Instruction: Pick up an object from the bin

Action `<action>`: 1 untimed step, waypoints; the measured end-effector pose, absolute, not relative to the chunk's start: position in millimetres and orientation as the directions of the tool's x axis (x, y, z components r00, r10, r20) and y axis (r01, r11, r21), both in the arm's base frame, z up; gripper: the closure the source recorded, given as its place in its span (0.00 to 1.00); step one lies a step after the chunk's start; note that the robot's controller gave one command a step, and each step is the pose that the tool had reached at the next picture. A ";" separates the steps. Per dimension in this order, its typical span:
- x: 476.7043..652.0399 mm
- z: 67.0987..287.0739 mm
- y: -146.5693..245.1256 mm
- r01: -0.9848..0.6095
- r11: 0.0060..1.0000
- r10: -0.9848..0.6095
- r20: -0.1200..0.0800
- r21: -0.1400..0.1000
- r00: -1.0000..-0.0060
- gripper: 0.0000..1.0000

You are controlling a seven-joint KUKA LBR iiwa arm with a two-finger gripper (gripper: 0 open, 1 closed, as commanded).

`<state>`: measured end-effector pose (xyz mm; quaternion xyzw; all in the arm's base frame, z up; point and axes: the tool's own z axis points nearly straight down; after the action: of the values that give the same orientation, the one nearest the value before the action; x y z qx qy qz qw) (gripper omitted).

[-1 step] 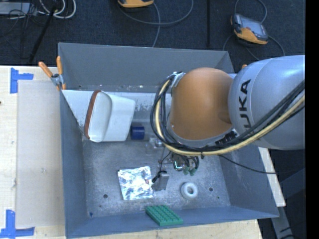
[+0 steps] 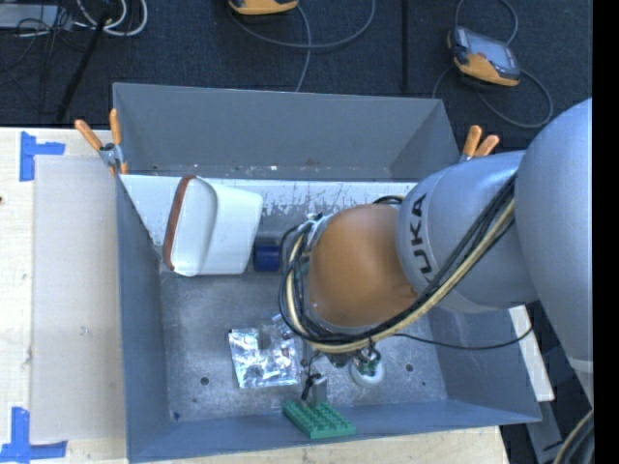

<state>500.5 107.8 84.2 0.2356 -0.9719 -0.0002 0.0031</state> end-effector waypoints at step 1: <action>501.4 85.9 107.3 -0.454 0.891 -0.454 0.003 0.001 -0.891 1.00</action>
Offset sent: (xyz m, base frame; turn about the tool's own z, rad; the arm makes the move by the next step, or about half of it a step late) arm 0.0000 0.0000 0.0000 0.0000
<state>501.4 107.3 85.9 0.2334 -0.9724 -0.0003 0.0018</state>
